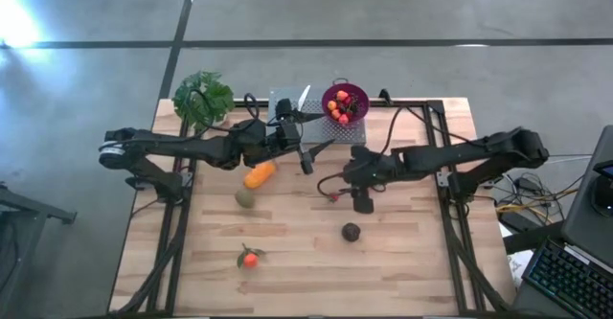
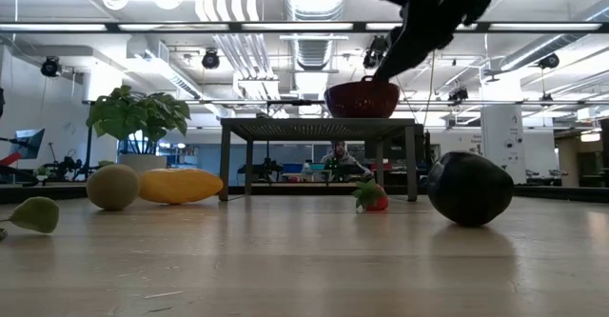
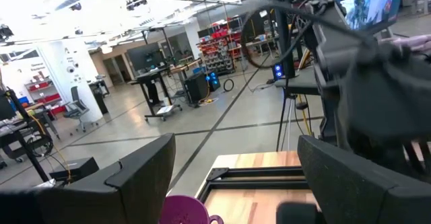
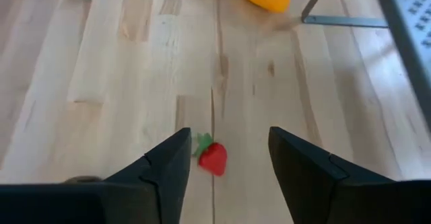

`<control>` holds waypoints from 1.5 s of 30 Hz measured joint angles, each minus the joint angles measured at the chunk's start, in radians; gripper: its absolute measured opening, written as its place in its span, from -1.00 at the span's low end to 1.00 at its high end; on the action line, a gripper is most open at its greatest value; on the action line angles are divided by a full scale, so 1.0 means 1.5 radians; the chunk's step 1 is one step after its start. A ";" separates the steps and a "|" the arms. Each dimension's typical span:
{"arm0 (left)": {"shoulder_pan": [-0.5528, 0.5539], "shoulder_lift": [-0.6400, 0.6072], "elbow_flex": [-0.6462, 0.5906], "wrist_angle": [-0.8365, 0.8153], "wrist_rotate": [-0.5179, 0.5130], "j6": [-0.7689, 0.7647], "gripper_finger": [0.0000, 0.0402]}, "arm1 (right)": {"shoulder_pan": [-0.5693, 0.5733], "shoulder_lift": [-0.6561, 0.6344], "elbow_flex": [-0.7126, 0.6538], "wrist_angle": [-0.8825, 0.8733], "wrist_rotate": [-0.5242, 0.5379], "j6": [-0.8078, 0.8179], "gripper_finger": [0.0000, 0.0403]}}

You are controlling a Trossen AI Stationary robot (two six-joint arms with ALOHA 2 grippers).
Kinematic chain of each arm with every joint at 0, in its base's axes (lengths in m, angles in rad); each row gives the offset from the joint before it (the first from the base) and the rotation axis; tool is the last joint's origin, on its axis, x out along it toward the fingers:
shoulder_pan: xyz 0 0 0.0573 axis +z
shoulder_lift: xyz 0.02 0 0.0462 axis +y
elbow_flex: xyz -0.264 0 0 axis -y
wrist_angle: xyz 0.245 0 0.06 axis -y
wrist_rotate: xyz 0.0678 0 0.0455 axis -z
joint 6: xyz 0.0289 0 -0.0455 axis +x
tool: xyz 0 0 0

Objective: Pick & Place Fruit
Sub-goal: Put the red strawberry into the violet strainer bowl on the shelf

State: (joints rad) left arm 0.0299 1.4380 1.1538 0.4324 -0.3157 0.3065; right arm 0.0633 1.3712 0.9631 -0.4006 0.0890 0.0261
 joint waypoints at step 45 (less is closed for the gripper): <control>0.001 0.000 0.000 -0.005 0.000 -0.010 0.58 | 0.046 0.257 -0.021 0.178 0.048 -0.250 -0.28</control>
State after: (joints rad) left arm 0.0311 1.4376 1.1538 0.4255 -0.3161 0.2909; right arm 0.1326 1.7561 0.9314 -0.1338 0.1608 -0.3490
